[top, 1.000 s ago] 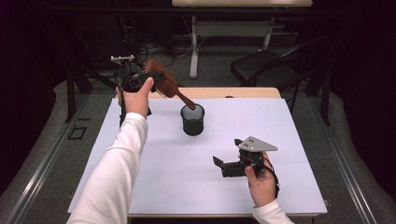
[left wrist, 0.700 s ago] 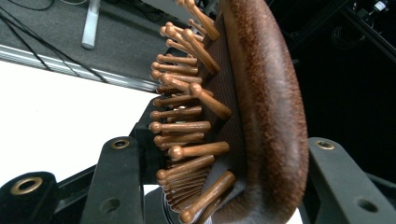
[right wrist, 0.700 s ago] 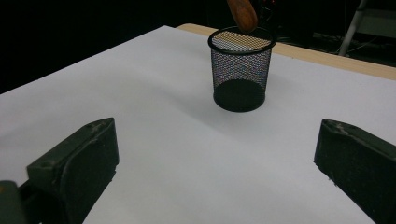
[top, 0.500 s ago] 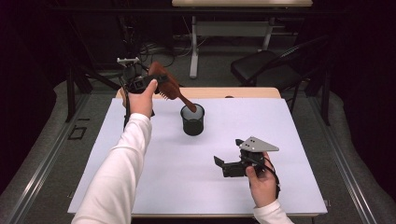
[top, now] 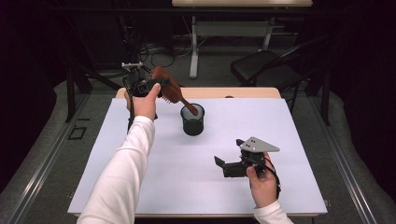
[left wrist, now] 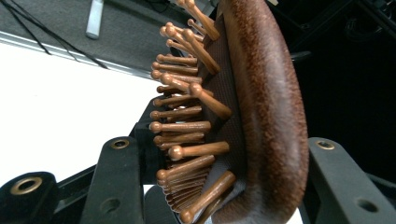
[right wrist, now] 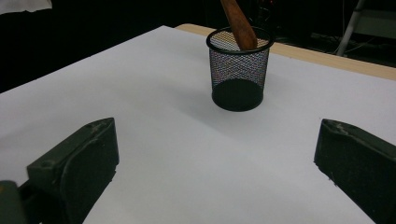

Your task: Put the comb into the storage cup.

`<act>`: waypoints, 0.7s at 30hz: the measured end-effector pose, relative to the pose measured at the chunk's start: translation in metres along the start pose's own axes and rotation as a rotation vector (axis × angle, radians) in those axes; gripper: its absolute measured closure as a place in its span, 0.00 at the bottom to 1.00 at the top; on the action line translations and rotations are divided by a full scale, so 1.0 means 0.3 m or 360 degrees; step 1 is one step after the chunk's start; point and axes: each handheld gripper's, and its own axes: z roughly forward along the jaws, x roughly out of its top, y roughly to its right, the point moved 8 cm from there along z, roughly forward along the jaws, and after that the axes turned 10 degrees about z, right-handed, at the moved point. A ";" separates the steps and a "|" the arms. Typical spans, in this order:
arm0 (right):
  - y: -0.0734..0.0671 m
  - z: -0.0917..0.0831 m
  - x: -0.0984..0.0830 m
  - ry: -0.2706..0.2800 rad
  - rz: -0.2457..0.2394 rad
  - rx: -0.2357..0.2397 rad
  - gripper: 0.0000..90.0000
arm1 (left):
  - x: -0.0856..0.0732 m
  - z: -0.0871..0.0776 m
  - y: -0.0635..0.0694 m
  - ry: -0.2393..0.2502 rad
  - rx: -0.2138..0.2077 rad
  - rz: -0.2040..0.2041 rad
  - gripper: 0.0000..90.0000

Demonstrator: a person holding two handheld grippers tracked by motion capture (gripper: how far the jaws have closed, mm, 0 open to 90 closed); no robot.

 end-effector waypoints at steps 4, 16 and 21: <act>0.002 -0.001 -0.001 0.0000 0.0004 -0.0004 0.00 | -0.012 0.010 -0.007 -0.0002 -0.0006 -0.0004 0.57; 0.001 0.000 -0.002 -0.0001 0.0002 -0.0004 0.00 | -0.048 0.041 -0.023 -0.0039 0.0001 -0.0018 0.57; 0.002 0.000 -0.002 -0.0001 -0.0001 -0.0005 0.00 | -0.058 0.048 -0.029 -0.0031 0.0004 -0.0024 0.57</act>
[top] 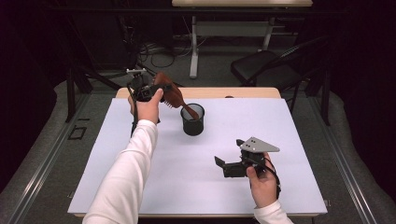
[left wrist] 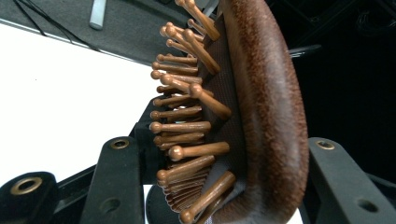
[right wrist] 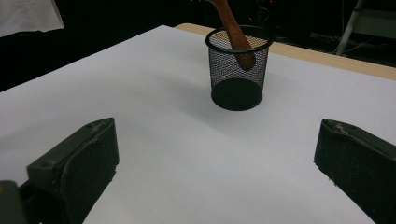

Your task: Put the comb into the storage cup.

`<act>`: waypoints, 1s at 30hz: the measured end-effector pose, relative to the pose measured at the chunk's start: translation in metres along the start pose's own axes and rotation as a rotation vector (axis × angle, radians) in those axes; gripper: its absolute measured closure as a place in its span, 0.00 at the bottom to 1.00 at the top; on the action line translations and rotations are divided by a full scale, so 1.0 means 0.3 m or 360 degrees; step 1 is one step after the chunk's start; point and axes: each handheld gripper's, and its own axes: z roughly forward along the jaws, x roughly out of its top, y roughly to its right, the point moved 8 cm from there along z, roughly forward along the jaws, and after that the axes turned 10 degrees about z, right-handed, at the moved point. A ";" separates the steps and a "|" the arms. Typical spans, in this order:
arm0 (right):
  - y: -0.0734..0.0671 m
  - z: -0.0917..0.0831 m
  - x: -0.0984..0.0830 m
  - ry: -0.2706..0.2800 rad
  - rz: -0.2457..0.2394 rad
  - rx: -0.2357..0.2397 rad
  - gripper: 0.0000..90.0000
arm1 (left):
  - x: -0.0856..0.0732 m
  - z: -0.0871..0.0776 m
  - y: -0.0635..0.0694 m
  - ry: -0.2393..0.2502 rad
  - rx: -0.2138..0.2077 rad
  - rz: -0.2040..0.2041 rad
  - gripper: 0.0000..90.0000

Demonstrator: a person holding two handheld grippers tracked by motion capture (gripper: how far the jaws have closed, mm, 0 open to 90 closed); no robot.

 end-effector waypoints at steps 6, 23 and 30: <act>0.000 0.001 -0.001 -0.0002 0.0002 -0.0001 0.00 | -0.014 0.011 -0.005 -0.0013 0.0010 0.0004 0.57; 0.001 0.001 -0.001 -0.0002 0.0000 0.0000 0.00 | -0.041 0.035 0.013 -0.0032 0.0021 0.0062 0.57; 0.001 0.001 -0.001 -0.0002 0.0000 0.0001 0.00 | -0.059 0.048 0.016 -0.0049 0.0012 0.0060 0.57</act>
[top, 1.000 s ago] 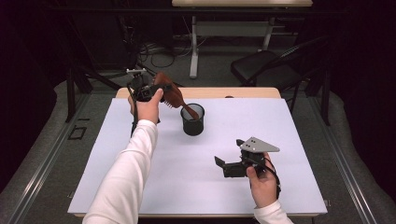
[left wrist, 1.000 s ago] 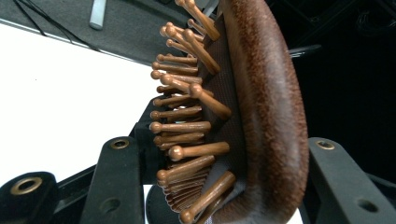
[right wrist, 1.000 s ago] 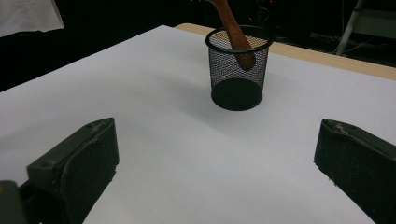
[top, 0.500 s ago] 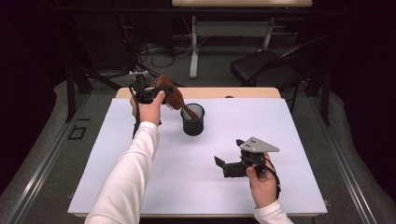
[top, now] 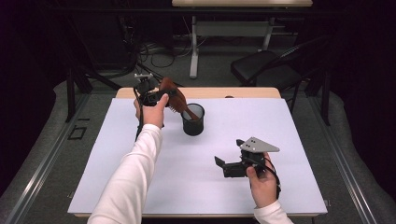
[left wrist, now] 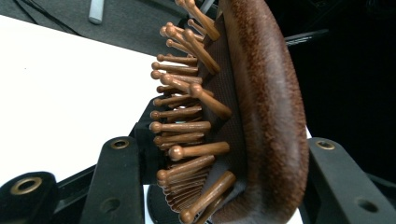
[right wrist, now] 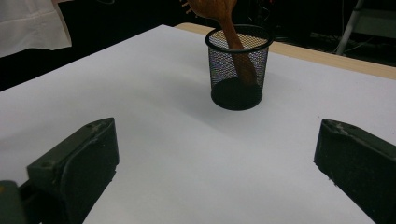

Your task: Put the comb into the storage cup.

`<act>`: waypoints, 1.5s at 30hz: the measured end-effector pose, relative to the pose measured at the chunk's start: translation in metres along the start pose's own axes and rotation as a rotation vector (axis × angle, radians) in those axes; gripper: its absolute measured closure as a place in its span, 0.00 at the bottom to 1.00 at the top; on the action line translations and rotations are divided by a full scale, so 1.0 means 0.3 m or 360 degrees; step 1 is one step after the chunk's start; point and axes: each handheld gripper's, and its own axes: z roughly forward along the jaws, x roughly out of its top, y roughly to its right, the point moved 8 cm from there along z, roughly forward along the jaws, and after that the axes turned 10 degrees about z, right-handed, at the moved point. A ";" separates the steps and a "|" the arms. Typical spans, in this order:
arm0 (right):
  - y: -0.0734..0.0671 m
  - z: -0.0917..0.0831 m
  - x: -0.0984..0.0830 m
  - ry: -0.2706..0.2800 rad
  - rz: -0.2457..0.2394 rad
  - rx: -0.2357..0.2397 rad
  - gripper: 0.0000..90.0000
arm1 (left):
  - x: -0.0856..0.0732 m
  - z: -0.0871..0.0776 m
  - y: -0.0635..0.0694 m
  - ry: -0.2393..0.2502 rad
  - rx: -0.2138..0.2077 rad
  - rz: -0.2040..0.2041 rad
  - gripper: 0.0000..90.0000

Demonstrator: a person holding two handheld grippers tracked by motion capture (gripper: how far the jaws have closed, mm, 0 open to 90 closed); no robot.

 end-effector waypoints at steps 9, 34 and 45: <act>0.001 0.000 -0.001 -0.0002 0.0000 0.0001 0.00 | -0.018 0.016 0.002 -0.0018 -0.0005 -0.0002 0.57; 0.002 0.000 0.000 -0.0001 0.0001 0.0000 0.00 | -0.045 0.037 -0.002 -0.0038 -0.0010 -0.0008 0.57; 0.000 0.000 0.000 0.0002 -0.0001 0.0000 0.00 | -0.049 0.037 -0.001 -0.0037 -0.0011 -0.0004 0.57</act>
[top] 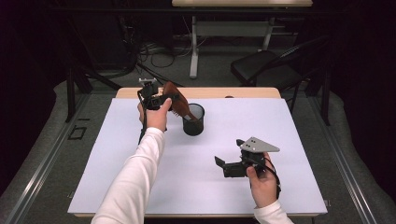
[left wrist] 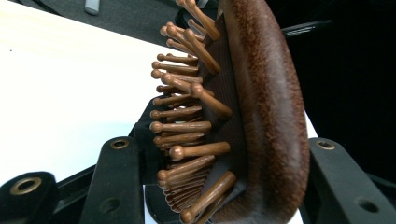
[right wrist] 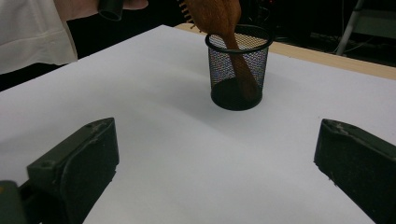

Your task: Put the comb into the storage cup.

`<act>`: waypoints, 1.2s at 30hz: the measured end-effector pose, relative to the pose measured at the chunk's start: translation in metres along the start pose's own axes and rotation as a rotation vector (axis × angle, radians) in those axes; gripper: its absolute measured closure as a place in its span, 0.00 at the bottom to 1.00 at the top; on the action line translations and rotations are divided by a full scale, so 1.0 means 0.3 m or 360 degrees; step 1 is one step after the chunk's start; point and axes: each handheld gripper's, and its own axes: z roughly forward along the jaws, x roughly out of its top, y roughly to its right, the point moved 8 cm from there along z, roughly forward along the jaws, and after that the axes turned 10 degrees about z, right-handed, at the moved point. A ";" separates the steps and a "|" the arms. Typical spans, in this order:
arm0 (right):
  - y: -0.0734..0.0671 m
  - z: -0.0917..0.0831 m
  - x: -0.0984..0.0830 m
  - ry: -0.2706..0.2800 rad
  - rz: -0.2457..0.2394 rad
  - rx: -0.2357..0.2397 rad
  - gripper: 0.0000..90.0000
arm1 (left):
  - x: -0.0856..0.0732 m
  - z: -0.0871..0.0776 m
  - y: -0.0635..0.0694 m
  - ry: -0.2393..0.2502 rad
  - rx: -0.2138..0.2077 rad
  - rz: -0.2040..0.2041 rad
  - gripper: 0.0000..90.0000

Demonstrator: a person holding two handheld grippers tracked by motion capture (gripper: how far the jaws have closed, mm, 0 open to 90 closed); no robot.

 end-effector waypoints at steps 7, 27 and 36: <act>-0.001 0.000 0.001 0.0002 0.0000 0.0001 0.00 | 0.000 0.001 -0.004 0.0011 -0.0007 -0.0002 0.56; -0.003 0.002 -0.001 -0.0004 -0.0005 0.0001 0.00 | -0.008 -0.002 -0.012 0.0049 -0.0018 0.0022 0.54; -0.004 0.001 -0.001 -0.0004 -0.0001 0.0005 0.00 | -0.008 -0.002 -0.012 0.0051 -0.0011 0.0033 0.53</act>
